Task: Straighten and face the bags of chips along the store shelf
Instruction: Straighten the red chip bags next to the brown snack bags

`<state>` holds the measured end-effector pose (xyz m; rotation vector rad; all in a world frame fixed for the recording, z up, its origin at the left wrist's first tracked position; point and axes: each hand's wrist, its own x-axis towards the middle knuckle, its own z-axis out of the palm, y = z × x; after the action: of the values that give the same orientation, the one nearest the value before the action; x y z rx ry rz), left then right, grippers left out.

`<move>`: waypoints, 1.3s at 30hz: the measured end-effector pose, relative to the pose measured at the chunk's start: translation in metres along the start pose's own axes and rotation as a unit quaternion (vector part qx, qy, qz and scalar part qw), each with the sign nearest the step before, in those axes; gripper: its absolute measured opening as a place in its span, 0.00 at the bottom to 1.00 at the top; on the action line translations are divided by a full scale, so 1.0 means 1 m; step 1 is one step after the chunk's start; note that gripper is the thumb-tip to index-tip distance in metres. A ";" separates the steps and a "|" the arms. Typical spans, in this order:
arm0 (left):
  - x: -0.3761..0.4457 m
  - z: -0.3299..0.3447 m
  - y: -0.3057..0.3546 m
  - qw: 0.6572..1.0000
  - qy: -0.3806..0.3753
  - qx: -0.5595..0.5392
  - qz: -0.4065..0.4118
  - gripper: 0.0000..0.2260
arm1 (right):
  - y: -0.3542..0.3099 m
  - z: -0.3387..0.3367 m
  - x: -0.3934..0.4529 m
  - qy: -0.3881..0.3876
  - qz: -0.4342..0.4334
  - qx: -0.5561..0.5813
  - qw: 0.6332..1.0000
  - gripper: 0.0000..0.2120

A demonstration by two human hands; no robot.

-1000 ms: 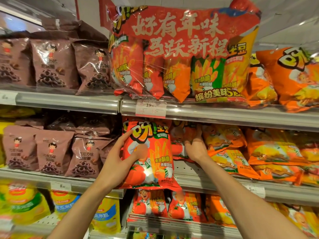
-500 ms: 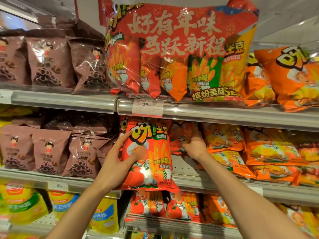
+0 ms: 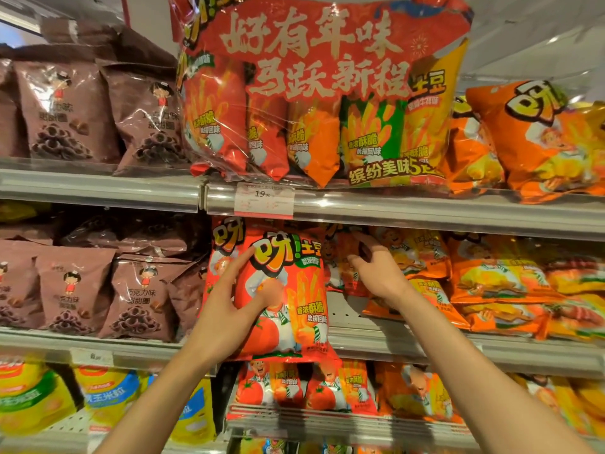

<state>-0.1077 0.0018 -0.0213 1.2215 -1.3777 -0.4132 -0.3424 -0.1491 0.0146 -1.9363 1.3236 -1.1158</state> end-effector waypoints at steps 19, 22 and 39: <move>0.058 0.082 -0.005 0.981 -0.033 0.193 0.012 0.29 | 0.016 0.022 -0.048 -0.052 -0.024 -0.014 0.998 0.43; 0.046 0.070 -0.007 0.977 -0.020 0.209 0.040 0.28 | 0.021 0.024 -0.051 -0.029 -0.014 -0.019 0.999 0.43; 0.032 0.006 -0.071 0.902 0.039 0.416 0.110 0.31 | 0.014 0.062 -0.062 0.021 -0.088 -0.235 0.968 0.47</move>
<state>-0.0764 -0.0551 -0.0653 1.7024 -1.6592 0.4409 -0.3064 -0.0982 -0.0486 -2.4223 1.5733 -0.9892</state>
